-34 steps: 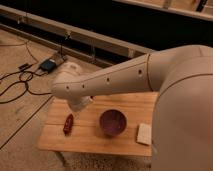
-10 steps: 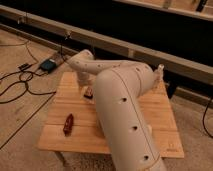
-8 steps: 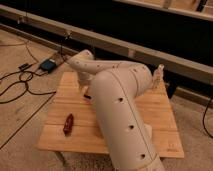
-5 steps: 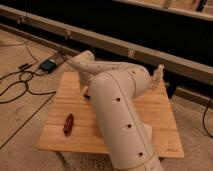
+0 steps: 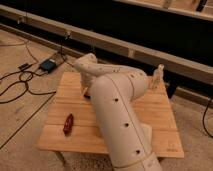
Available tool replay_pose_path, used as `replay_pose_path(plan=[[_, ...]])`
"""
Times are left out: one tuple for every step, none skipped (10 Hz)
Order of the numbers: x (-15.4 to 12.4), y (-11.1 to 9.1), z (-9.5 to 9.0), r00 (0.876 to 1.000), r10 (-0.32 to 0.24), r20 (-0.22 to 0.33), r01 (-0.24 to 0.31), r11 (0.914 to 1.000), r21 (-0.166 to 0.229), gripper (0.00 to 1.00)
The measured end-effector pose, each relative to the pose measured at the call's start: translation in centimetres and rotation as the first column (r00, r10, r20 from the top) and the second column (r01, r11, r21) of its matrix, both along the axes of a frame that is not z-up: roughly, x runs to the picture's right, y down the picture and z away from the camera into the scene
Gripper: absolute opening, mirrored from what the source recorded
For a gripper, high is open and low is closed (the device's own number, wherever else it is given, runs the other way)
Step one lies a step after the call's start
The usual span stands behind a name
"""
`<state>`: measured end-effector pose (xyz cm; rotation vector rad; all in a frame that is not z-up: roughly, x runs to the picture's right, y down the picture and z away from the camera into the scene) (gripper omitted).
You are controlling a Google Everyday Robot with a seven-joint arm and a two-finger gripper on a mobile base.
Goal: Place the eraser on the white sponge
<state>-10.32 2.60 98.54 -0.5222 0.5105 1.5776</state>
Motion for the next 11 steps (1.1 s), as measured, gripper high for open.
replay_pose_path(plan=[[-0.1,-0.1,0.4,1.0,-0.012,0.007,0.012,0.9999,-0.003,0.48],[-0.1,-0.1,0.5,1.0,-0.021,0.01,0.021,0.9998,-0.006,0.41],[-0.1,-0.2,0.6,0.999,-0.038,0.014,0.038,0.9992,-0.009,0.3],[-0.1,-0.2,0.6,0.998,-0.055,0.016,0.055,0.9984,-0.014,0.19],[-0.1,-0.1,0.4,0.997,-0.077,0.018,0.078,0.9968,-0.019,0.08],[0.0,-0.3,0.1,0.995,-0.098,0.021,0.098,0.995,-0.018,0.02],[0.0,-0.8,-0.6,0.991,-0.128,0.031,0.128,0.9917,-0.01,0.0],[-0.2,-1.6,-1.9,0.984,-0.17,0.052,0.17,0.9855,0.007,0.0],[-0.4,-2.3,-3.4,0.975,-0.208,0.079,0.206,0.9782,0.024,0.0],[-0.9,-2.9,-5.3,0.962,-0.248,0.116,0.243,0.9686,0.051,0.0],[-1.3,-3.3,-7.7,0.943,-0.291,0.161,0.28,0.9561,0.085,0.0]])
